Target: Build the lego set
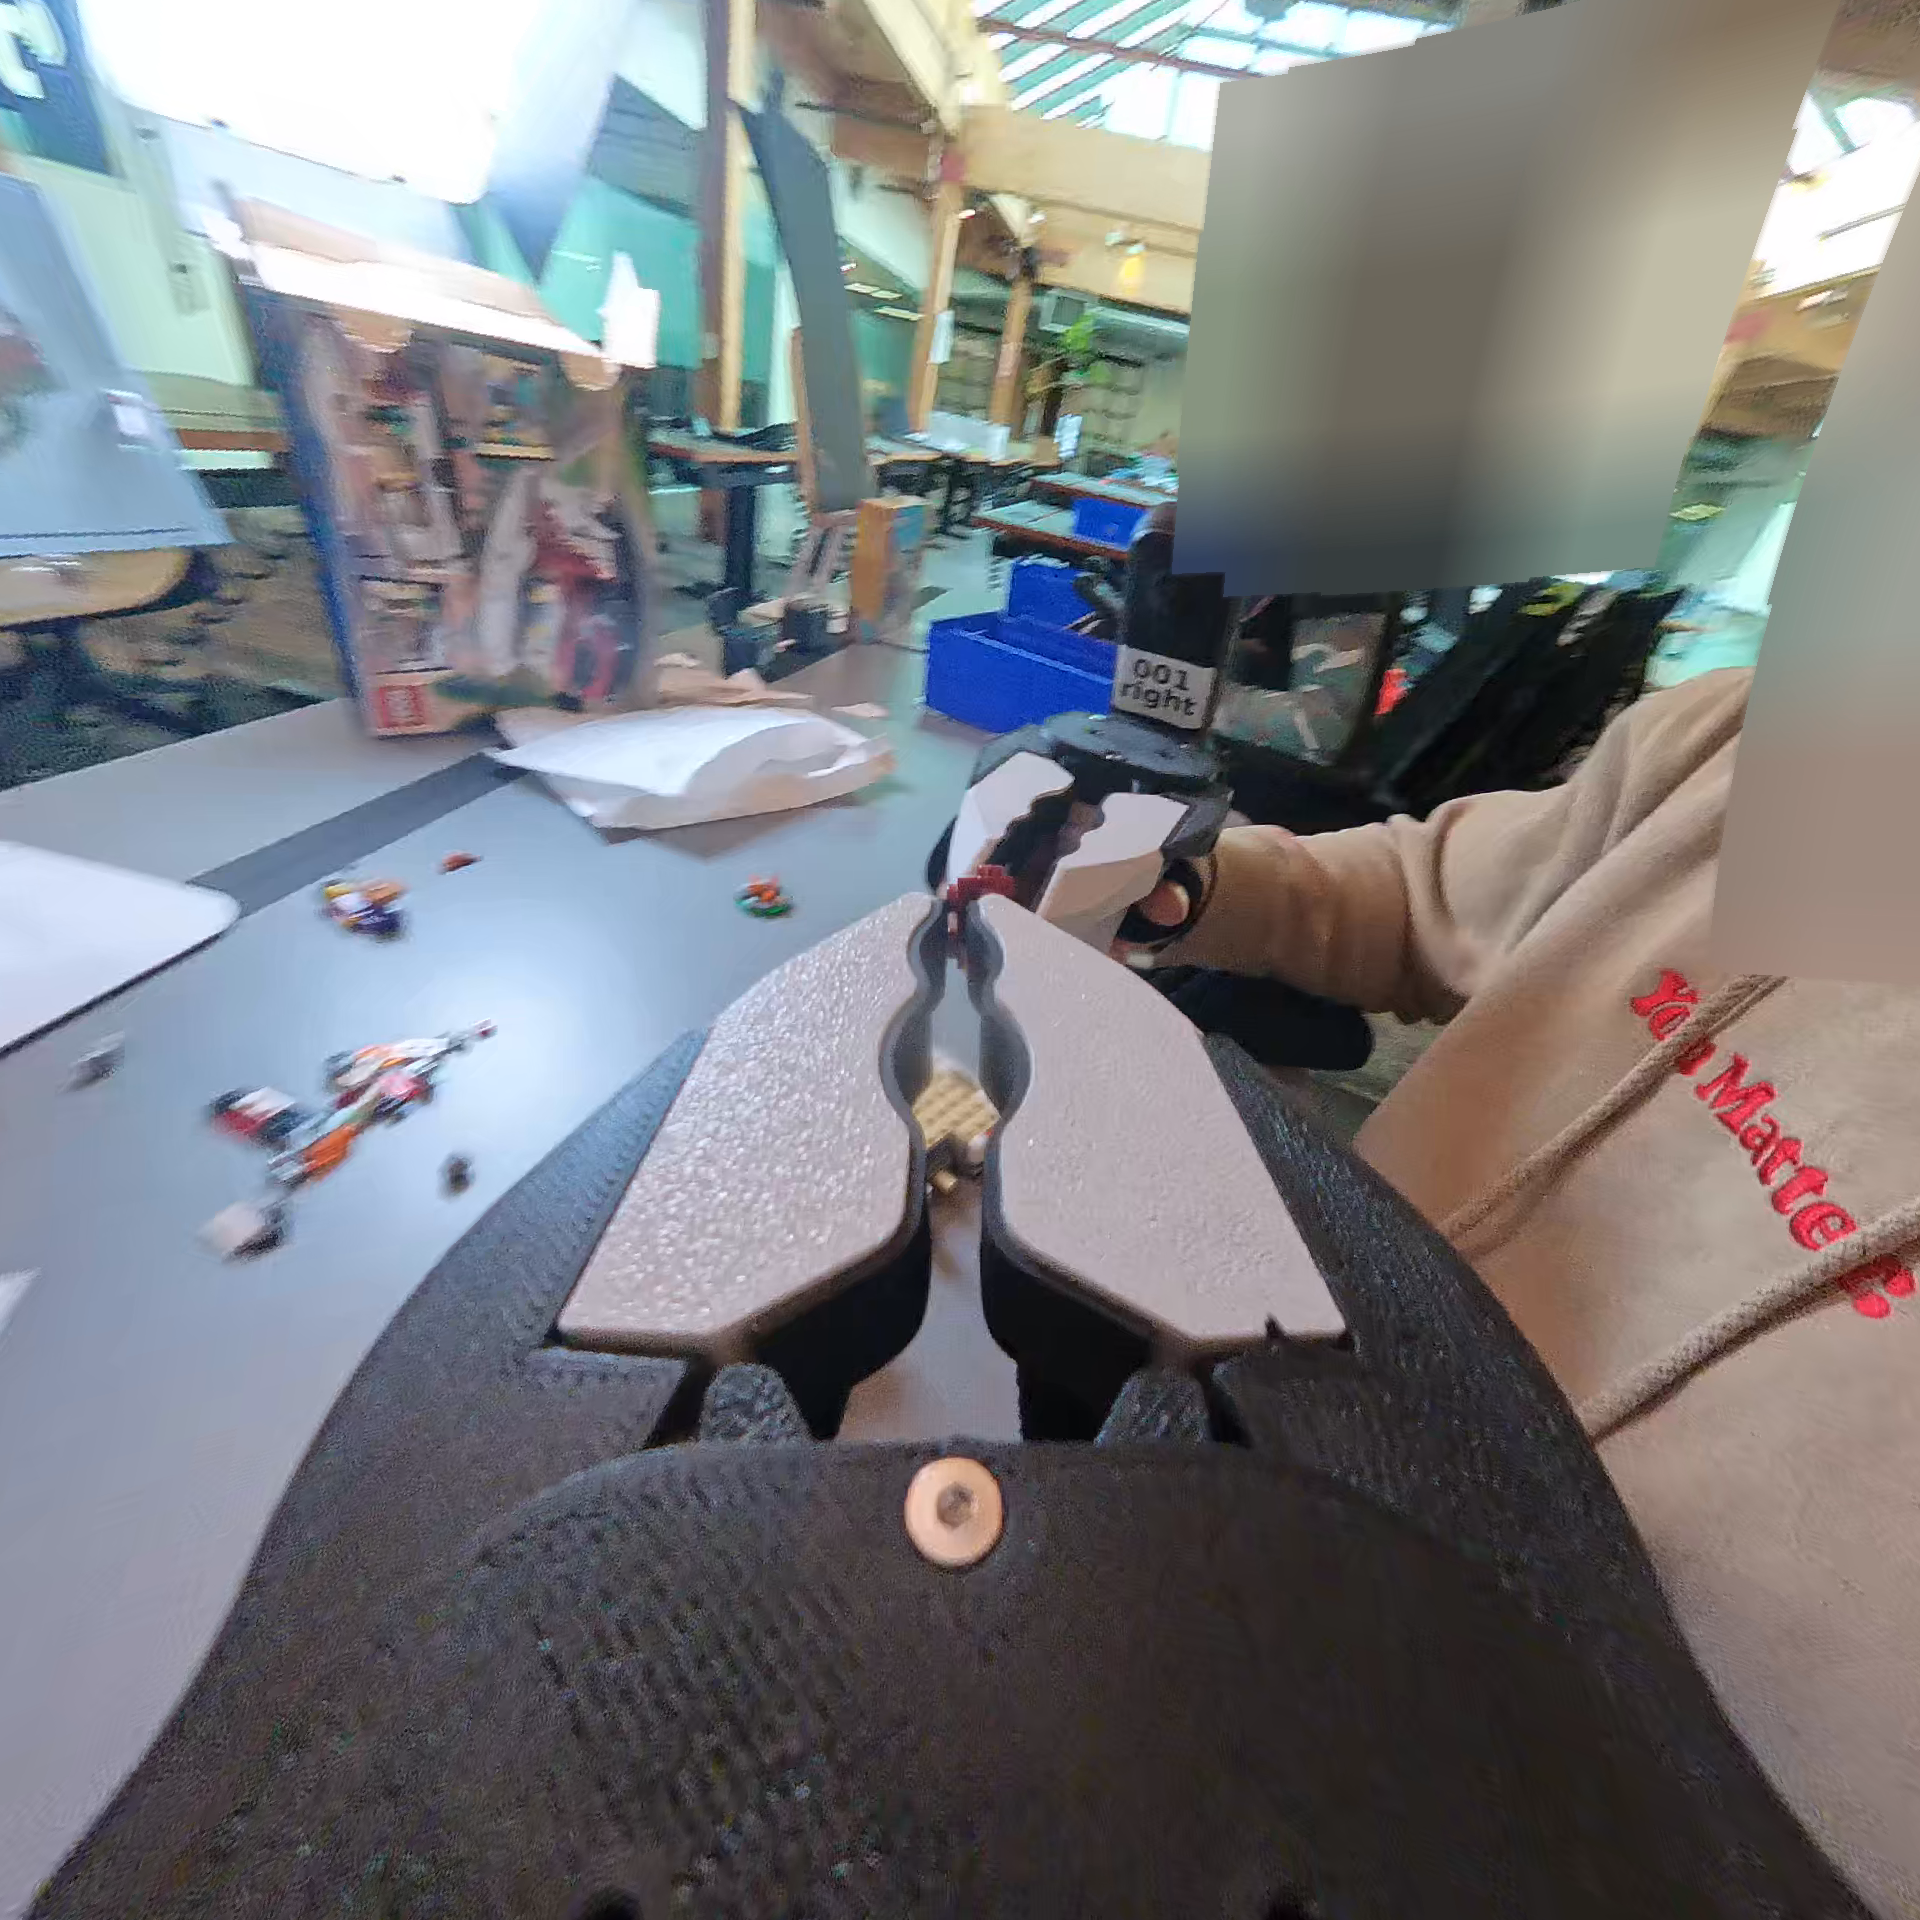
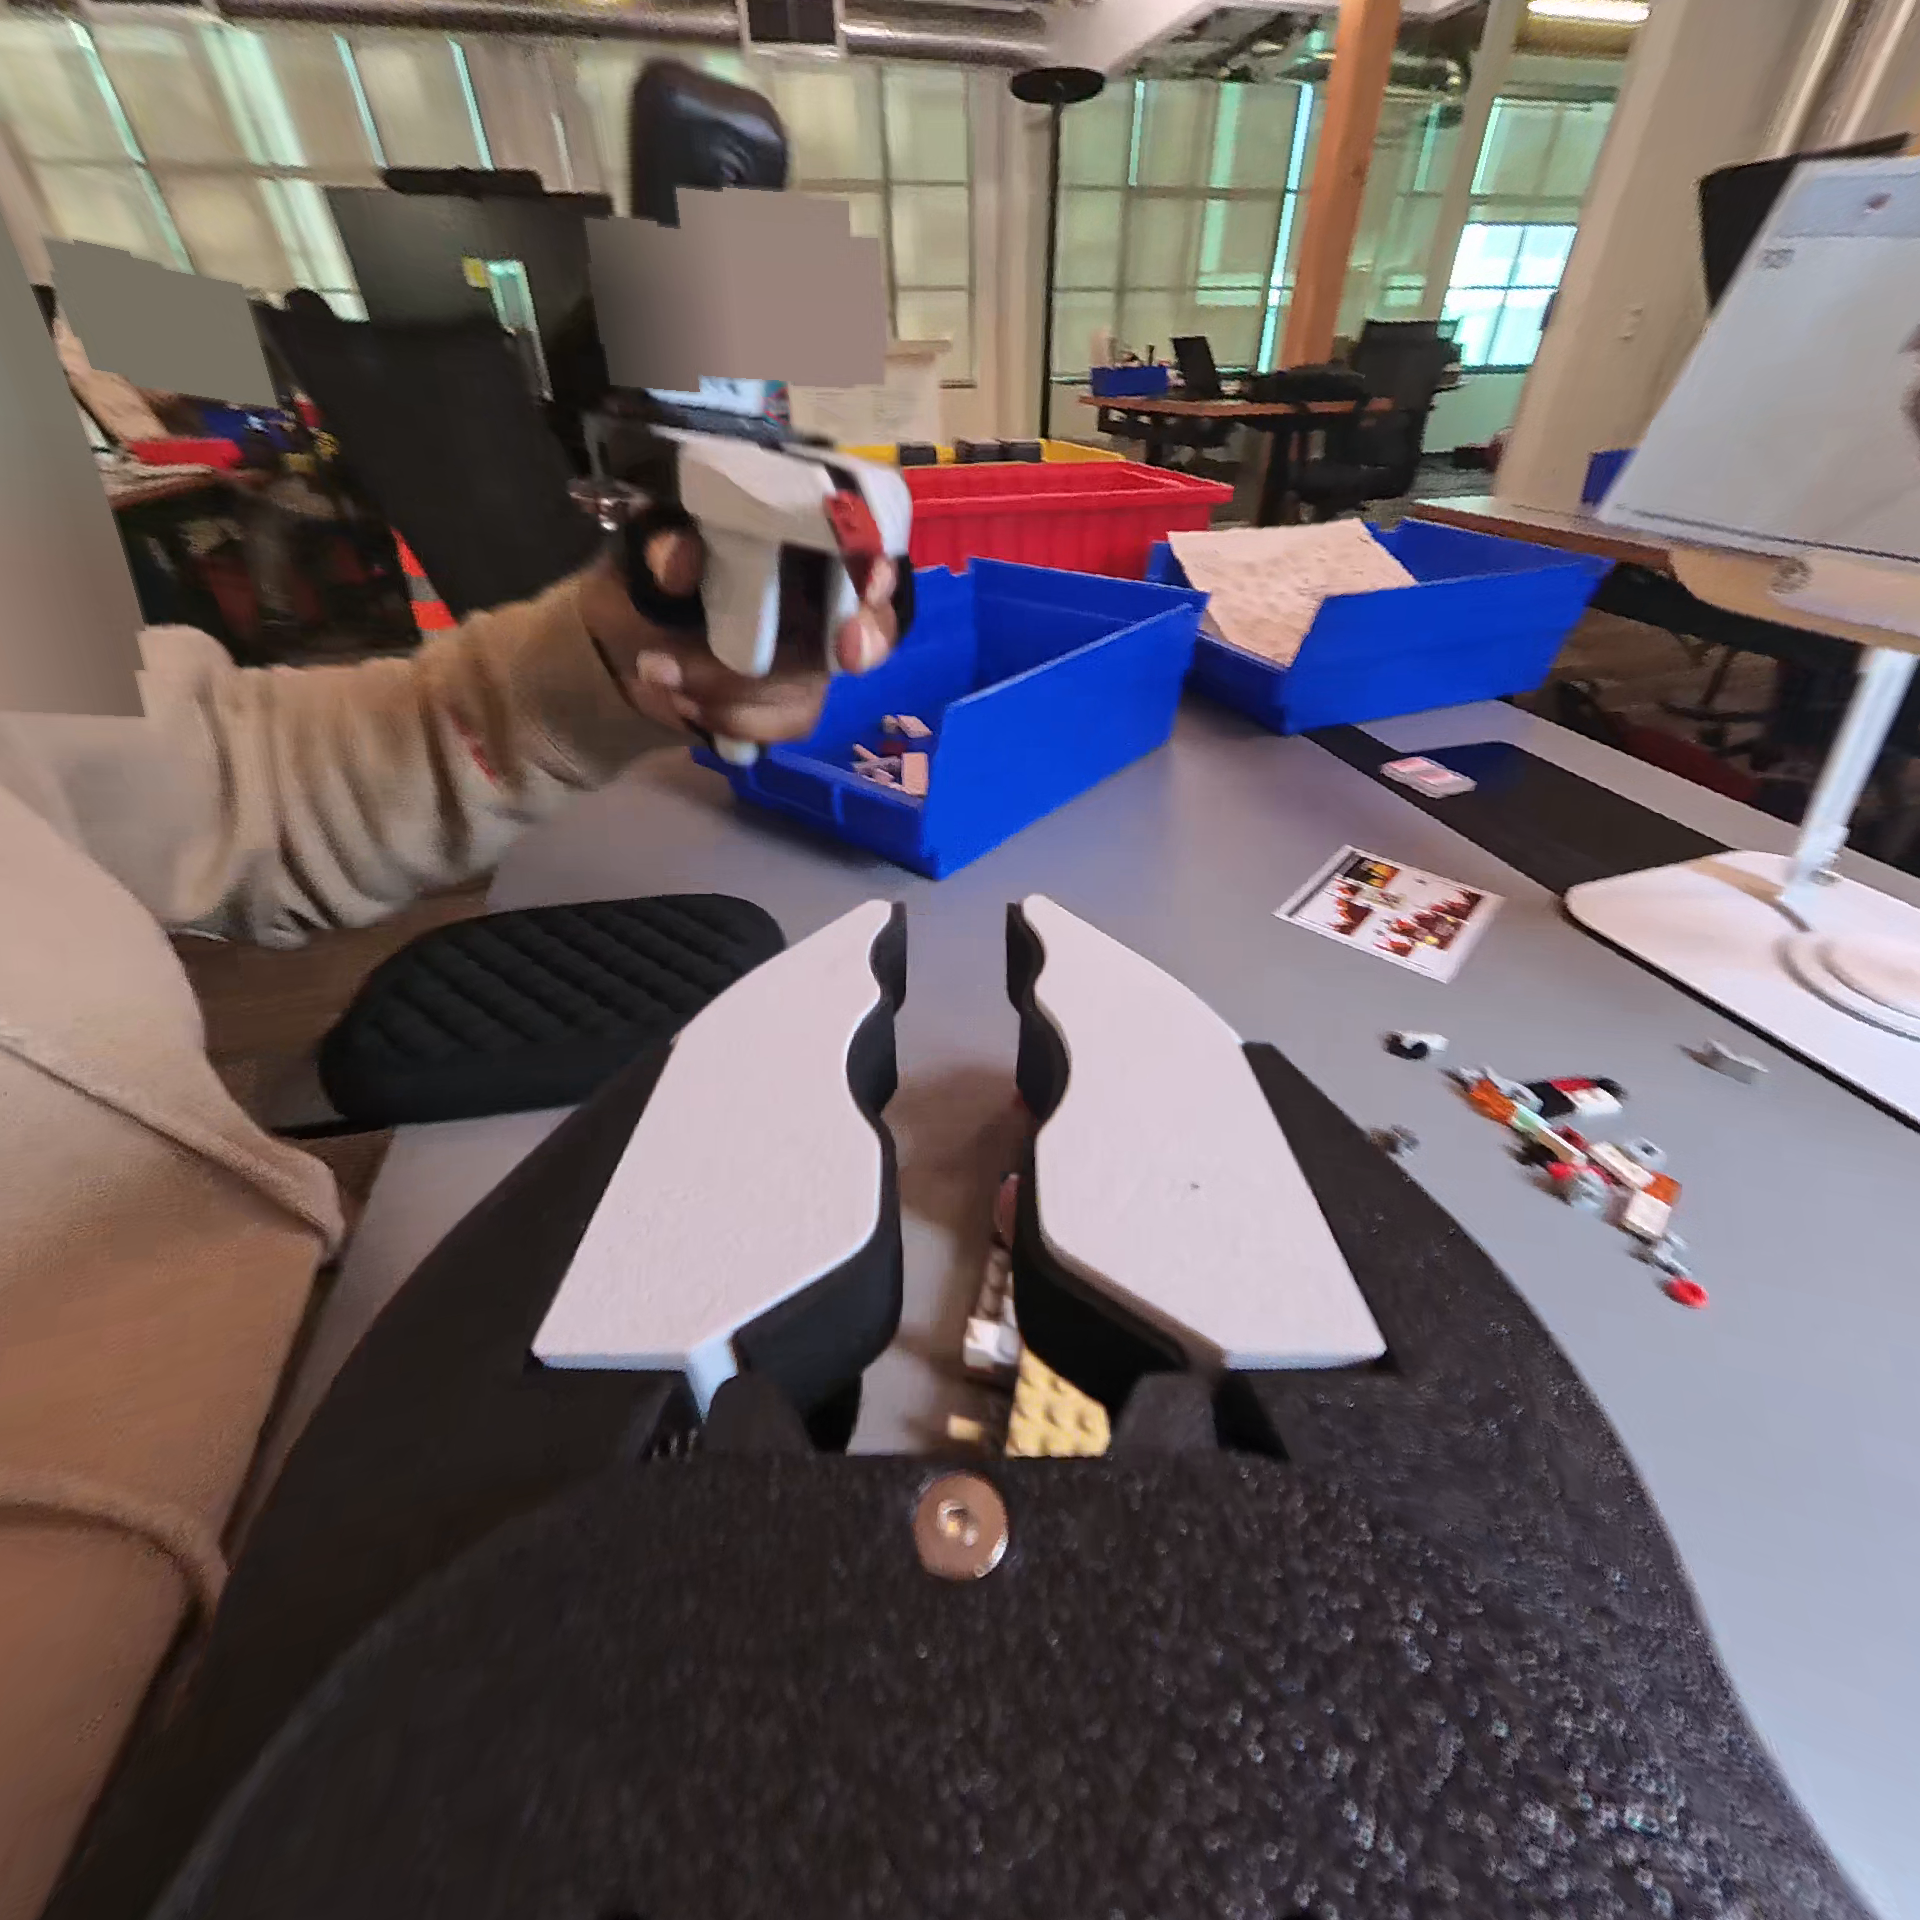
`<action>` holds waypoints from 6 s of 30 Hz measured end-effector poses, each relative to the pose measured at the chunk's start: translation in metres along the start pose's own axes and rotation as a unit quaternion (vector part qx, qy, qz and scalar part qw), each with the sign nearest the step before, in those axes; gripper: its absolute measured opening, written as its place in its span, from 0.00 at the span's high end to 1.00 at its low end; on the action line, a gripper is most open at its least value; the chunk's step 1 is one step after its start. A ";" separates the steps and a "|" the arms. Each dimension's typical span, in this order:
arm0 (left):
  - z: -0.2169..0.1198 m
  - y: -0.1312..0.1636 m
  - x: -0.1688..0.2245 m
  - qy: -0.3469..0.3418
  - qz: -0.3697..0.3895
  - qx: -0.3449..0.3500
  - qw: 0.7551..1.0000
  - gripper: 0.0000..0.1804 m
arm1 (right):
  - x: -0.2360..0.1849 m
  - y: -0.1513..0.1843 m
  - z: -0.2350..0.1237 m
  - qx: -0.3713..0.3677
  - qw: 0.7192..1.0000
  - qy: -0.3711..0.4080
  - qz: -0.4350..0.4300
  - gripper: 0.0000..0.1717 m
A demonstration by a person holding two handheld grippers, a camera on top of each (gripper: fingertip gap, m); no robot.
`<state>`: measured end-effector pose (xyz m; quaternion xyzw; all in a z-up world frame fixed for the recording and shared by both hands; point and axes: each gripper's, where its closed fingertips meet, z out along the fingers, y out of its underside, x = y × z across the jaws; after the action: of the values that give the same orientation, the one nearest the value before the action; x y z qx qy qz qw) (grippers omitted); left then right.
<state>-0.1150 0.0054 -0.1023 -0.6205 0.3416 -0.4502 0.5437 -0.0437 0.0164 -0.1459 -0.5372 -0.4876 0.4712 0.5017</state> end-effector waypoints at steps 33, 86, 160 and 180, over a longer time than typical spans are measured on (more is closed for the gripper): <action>0.035 0.123 -0.091 -0.092 0.040 -0.179 0.979 0.72 | 0.097 0.156 -0.072 -0.441 0.889 0.054 -0.110 0.92; 0.026 0.171 -0.090 -0.093 0.137 -0.300 0.939 0.73 | 0.097 0.099 -0.022 -0.283 0.956 0.075 -0.008 0.72; 0.007 0.100 -0.138 -0.265 0.144 -0.089 0.949 0.84 | 0.408 -0.078 0.033 -0.017 0.909 0.399 -0.120 0.99; 0.008 0.105 -0.138 -0.265 0.158 -0.107 0.945 0.86 | 0.408 -0.069 0.026 -0.035 0.908 0.402 -0.118 0.99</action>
<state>-0.1509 0.1158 -0.2313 -0.7098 0.3249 -0.1391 0.6093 -0.0406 0.4265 -0.0853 -0.6368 -0.3206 0.1358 0.6880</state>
